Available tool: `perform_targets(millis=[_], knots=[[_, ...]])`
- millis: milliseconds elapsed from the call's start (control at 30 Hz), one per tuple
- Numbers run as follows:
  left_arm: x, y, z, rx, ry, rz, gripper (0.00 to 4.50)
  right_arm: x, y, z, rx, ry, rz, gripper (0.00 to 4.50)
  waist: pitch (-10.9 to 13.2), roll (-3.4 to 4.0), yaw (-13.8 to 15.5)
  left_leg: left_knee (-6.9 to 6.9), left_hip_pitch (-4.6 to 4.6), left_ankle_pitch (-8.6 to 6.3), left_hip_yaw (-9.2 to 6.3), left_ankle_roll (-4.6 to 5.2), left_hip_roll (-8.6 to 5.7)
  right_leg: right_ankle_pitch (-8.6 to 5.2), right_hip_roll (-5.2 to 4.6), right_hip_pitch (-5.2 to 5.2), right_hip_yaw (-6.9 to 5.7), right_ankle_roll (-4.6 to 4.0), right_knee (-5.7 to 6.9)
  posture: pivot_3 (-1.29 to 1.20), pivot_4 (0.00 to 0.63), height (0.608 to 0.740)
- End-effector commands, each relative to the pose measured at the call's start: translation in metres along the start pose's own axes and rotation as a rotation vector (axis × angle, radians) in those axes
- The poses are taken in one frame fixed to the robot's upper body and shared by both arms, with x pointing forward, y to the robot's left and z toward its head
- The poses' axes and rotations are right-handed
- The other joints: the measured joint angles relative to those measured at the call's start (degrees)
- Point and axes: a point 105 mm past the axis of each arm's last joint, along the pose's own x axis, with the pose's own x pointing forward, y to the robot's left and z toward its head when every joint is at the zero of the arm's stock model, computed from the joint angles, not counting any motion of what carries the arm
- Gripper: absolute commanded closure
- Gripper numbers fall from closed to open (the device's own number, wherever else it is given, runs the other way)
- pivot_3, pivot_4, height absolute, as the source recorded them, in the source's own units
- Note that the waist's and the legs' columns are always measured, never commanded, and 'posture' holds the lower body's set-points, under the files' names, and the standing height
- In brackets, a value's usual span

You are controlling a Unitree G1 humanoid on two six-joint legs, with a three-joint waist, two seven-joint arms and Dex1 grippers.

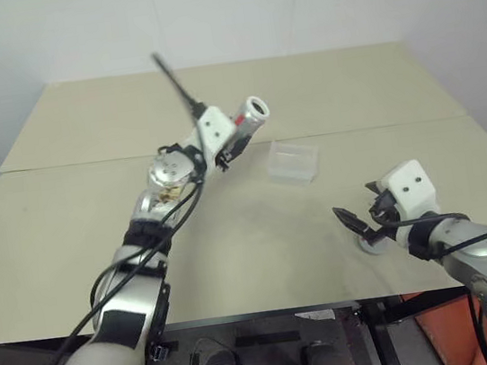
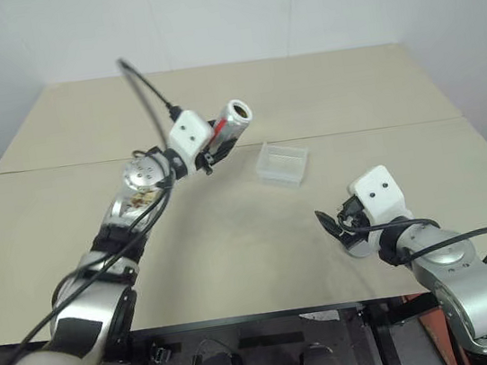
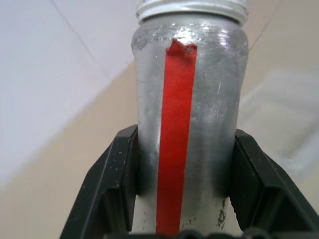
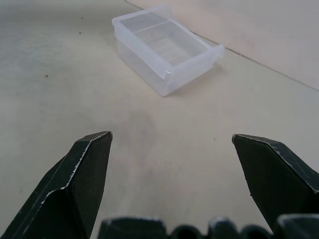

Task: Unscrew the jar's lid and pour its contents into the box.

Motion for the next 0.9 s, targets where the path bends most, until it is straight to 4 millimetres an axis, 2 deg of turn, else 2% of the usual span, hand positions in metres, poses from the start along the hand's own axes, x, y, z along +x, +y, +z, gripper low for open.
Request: perform_targets(millis=[33,167,300,367,500,900], knots=[[0.018,0.006,0.027,0.311,-0.043,0.040,2.37,-0.007,-0.006,0.016,-0.036,-0.069,-0.051,0.03,0.0,-0.02,0.3,0.00,-0.03,0.00,0.00,0.00,0.00,0.00,0.00,-0.01,0.00,0.00,-0.02,0.00,0.150,0.740],[0.038,0.004,0.049,0.667,-0.042,0.072,2.37,-0.009,-0.010,0.017,-0.053,-0.067,-0.085,0.03,0.0,-0.06,0.5,0.04,-0.32,0.00,0.01,0.01,-0.04,0.02,-0.02,-0.27,-0.02,0.04,0.00,0.00,0.150,0.740],[0.049,-0.002,0.064,0.968,-0.067,0.082,2.37,-0.014,-0.010,0.021,-0.048,-0.083,-0.116,0.03,0.0,-0.05,0.5,0.04,-0.67,0.01,0.03,-0.01,-0.06,0.02,-0.02,-0.71,-0.01,0.06,0.13,0.00,0.150,0.740],[0.053,-0.011,0.069,1.184,-0.104,0.054,2.37,-0.017,-0.009,0.020,-0.045,-0.082,-0.129,0.03,0.0,-0.06,0.4,0.03,-0.70,0.02,0.04,-0.02,-0.06,0.02,-0.02,-0.77,-0.01,0.06,0.16,0.00,0.150,0.740],[0.055,-0.019,0.071,1.423,-0.143,0.015,2.37,-0.023,-0.008,0.018,-0.041,-0.071,-0.152,0.03,0.0,-0.07,0.4,0.03,-0.72,0.02,0.05,-0.03,-0.06,0.02,-0.02,-0.80,0.00,0.07,0.18,0.00,0.150,0.740],[0.056,-0.018,0.059,1.747,-0.109,-0.099,2.37,-0.025,-0.010,0.021,-0.033,-0.075,-0.183,0.03,0.0,-0.06,0.5,0.05,-0.72,0.05,0.08,-0.08,-0.06,0.02,-0.03,-0.82,0.00,0.07,0.23,0.00,0.150,0.740]])
